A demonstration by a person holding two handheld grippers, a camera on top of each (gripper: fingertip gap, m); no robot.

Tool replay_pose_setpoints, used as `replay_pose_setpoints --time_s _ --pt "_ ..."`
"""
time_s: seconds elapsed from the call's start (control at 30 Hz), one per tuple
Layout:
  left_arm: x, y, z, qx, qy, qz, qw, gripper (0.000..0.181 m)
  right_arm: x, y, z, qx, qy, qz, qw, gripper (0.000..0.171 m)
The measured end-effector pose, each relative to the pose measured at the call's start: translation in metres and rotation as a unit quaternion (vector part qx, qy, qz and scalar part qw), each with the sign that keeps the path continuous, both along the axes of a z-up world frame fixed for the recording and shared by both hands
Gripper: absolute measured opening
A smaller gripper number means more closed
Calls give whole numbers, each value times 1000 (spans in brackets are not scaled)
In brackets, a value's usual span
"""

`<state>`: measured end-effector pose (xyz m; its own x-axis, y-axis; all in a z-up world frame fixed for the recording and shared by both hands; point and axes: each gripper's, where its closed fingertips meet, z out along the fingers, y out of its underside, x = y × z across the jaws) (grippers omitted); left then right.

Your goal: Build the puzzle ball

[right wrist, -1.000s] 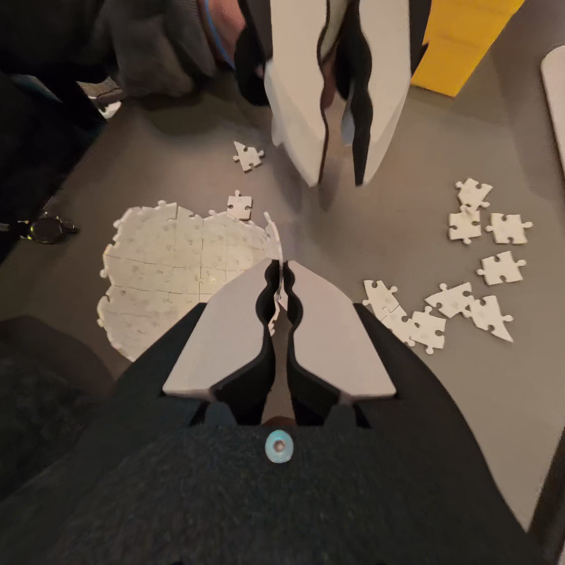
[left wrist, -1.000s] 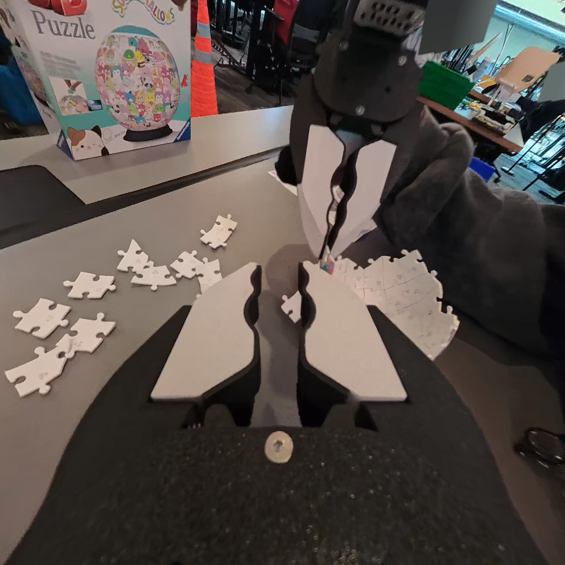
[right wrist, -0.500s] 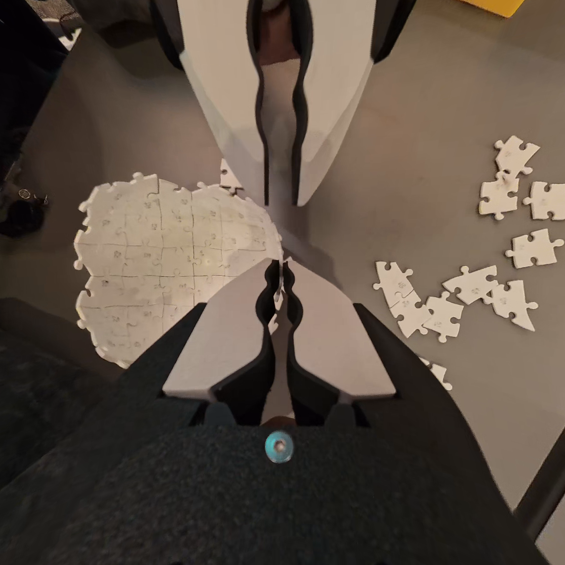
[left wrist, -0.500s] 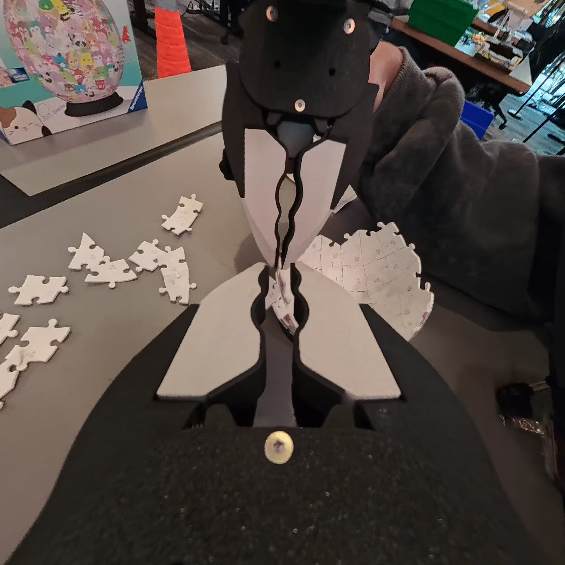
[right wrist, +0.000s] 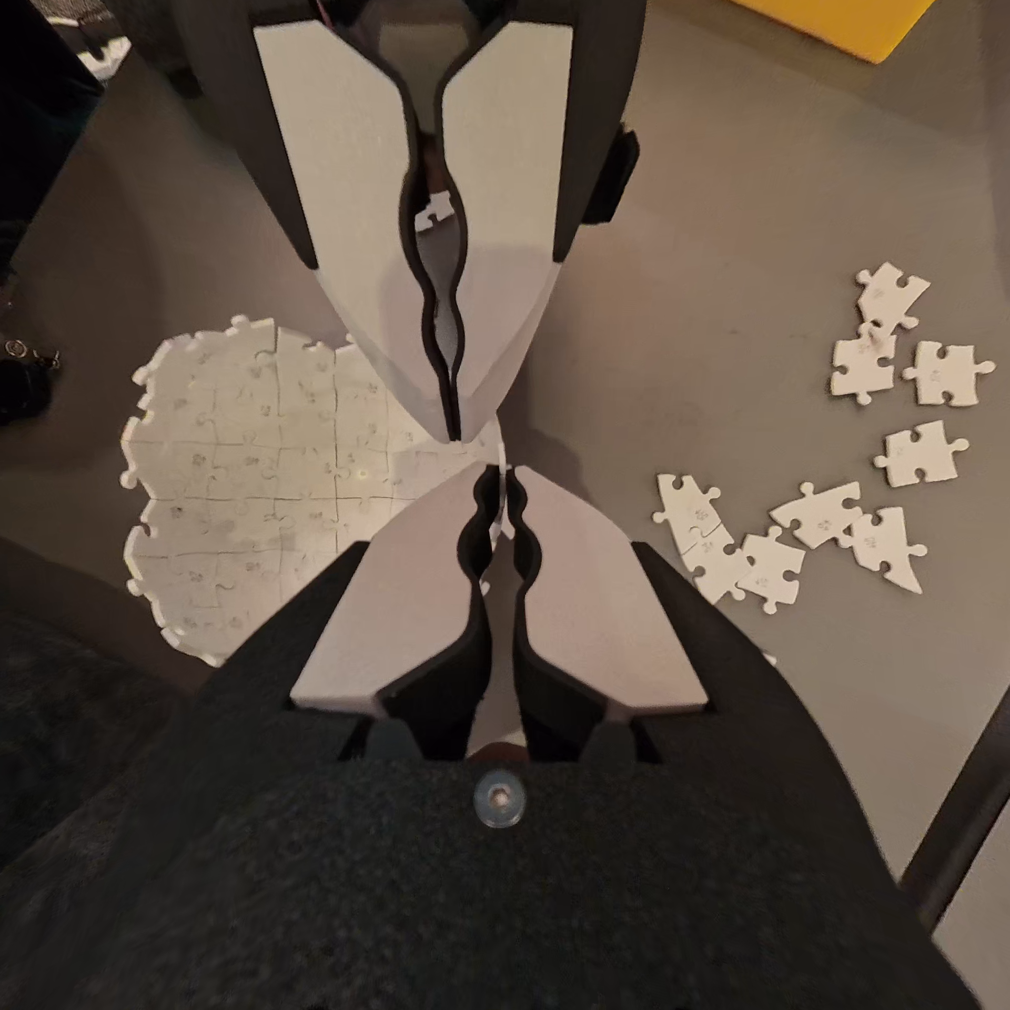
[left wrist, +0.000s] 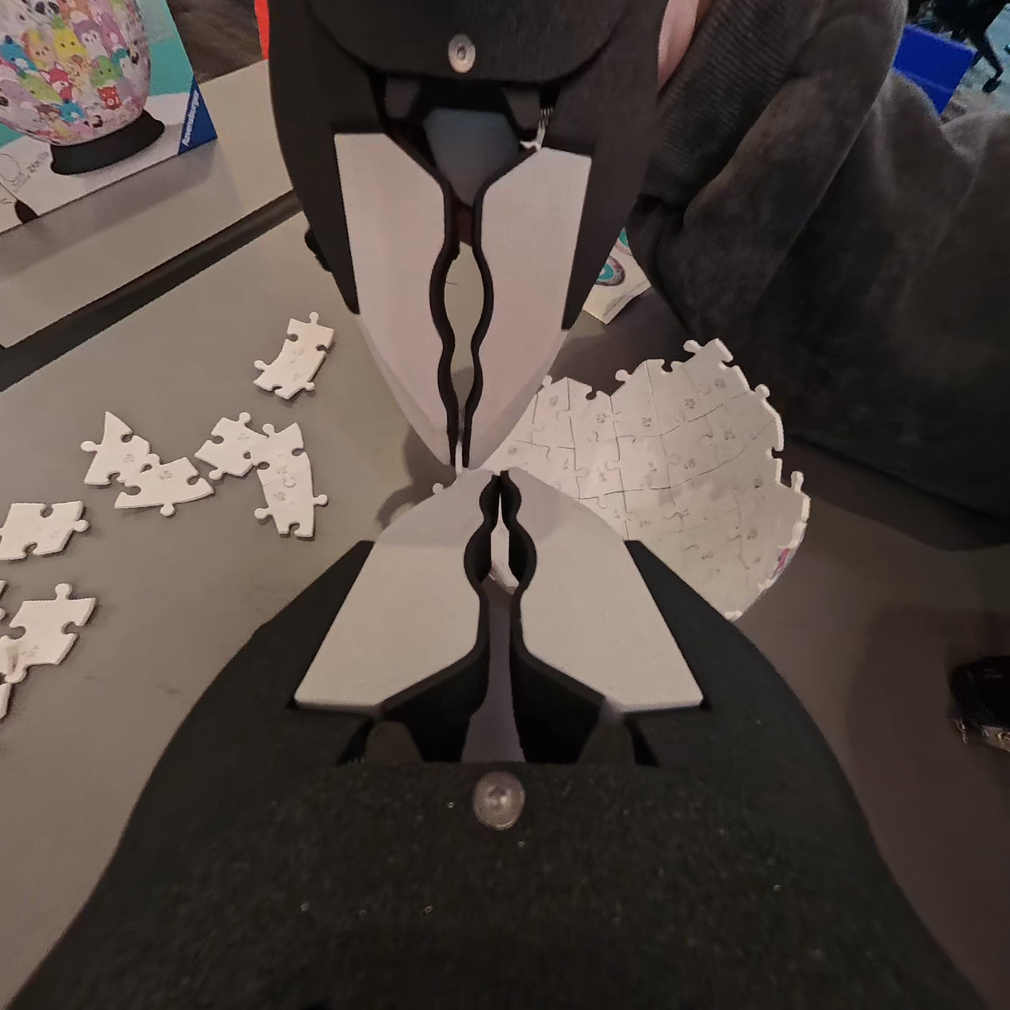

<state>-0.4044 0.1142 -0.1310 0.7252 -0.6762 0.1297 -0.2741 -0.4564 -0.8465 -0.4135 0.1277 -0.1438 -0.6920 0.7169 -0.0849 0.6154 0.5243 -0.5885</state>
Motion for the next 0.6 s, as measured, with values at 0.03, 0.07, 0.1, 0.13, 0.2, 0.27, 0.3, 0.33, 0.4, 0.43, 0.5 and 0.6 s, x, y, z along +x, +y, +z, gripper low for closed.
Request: replay_pose_setpoints --time_s 0.03,0.07,0.1,0.13,0.2,0.27,0.3,0.33,0.4,0.43,0.5,0.6 --pt "0 0 1 1 -4 -1 1000 0 -1 1 1 5 5 -1 1000 2" --pt "0 0 3 1 -11 1 1000 0 -1 1 2 5 10 1 1000 2" --pt "-2 1 5 2 -18 7 1000 0 -1 0 4 5 16 5 1000 2" --pt "-4 3 6 5 -25 13 1000 0 -1 -1 5 10 21 9 1000 2" --pt "-10 7 7 4 -29 31 999 13 2 -2 3 19 23 21 999 2" --pt "-14 9 7 6 -30 41 999 20 1 -3 4 23 30 24 999 2" --pt "-13 8 6 3 -33 37 999 20 0 -3 5 24 34 25 999 2" --pt "-11 8 5 -2 -34 33 999 20 -1 -2 6 25 38 24 999 2" --pt "-10 7 2 -6 -26 30 999 18 -2 -2 7 23 43 22 999 2" --pt "-10 7 1 -5 -22 27 999 9 -2 -2 8 22 46 22 998 2" --pt "-11 8 0 0 -14 35 999 4 -3 0 8 26 50 20 998 2" --pt "-16 13 2 12 -7 59 998 3 -8 4 11 34 64 11 997 2"
